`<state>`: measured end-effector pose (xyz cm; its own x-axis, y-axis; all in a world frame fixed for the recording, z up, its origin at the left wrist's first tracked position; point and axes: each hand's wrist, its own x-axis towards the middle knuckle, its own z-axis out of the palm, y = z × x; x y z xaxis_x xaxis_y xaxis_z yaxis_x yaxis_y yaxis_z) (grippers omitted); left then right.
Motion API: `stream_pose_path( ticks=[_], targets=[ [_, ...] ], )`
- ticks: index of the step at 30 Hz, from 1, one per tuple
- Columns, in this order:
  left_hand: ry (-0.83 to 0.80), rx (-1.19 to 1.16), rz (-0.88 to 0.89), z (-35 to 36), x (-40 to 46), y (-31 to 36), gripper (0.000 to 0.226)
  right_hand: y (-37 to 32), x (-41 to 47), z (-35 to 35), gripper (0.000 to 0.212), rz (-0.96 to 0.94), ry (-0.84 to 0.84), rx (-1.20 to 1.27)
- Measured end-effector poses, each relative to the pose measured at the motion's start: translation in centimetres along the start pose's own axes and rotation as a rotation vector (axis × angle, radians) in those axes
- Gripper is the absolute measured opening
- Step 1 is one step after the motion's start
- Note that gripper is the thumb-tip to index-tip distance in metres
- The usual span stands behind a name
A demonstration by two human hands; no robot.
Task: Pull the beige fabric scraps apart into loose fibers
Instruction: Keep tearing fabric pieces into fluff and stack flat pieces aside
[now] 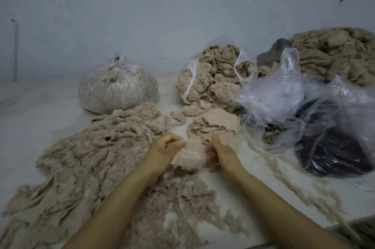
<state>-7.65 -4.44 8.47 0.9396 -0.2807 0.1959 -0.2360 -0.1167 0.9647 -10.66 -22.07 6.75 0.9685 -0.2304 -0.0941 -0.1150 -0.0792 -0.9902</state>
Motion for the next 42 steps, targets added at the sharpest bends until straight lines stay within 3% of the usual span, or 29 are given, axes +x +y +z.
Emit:
stream_pose_path(
  ticks=[2,3,5,9,12,18,21,23,26,29,33,38,40,42],
  targets=[
    [-0.065,-0.005,0.022,0.8,-0.2,0.1,0.014,-0.1,-0.4,1.6,0.05,0.016,-0.124,0.148],
    [-0.081,0.007,0.032,1.2,-0.3,0.0,0.011,-0.1,-0.3,2.4,0.041,-0.036,-0.092,0.176],
    [-0.026,0.049,0.049,1.5,-0.4,-0.4,0.012,-0.2,0.2,3.3,0.027,-0.13,0.092,0.234],
    [0.245,0.052,-0.064,-0.6,0.0,-1.7,0.018,-0.8,1.2,1.2,0.025,-0.156,0.322,0.288],
    [0.28,0.127,-0.079,-2.0,0.4,-2.8,0.022,-0.9,1.5,-0.4,0.017,-0.194,0.261,0.23],
    [0.082,-0.091,-0.166,2.1,0.9,-1.1,0.029,-1.6,1.3,1.1,0.015,-0.314,0.031,0.281],
    [-0.001,-0.327,-0.286,4.2,1.1,-0.4,0.04,-2.4,1.1,1.6,0.017,-0.316,-0.023,0.383],
    [0.028,-0.483,-0.377,5.0,1.2,-0.4,0.039,-2.6,1.1,1.7,0.018,-0.306,-0.01,0.408],
    [0.225,-0.568,-0.358,4.8,1.2,-0.6,0.025,-2.4,1.2,0.8,0.02,-0.304,0.083,0.373],
    [0.281,-0.326,-0.214,4.3,1.2,-1.0,0.027,-1.5,1.3,-0.1,0.019,-0.304,0.148,0.329],
    [0.241,0.054,-0.012,3.9,1.1,-1.2,0.033,-0.5,1.6,-0.1,0.02,-0.3,0.179,0.326],
    [0.269,0.19,-0.014,1.6,1.6,-1.9,0.027,-0.3,2.9,-2.4,0.015,-0.287,0.3,0.237],
    [0.289,0.309,0.007,0.1,1.5,-2.2,0.027,0.1,3.5,-4.1,0.014,-0.246,0.321,0.01],
    [0.245,0.447,0.04,-1.1,1.2,-2.1,0.031,0.8,3.8,-5.4,0.029,-0.182,0.319,-0.475]
  ],
)
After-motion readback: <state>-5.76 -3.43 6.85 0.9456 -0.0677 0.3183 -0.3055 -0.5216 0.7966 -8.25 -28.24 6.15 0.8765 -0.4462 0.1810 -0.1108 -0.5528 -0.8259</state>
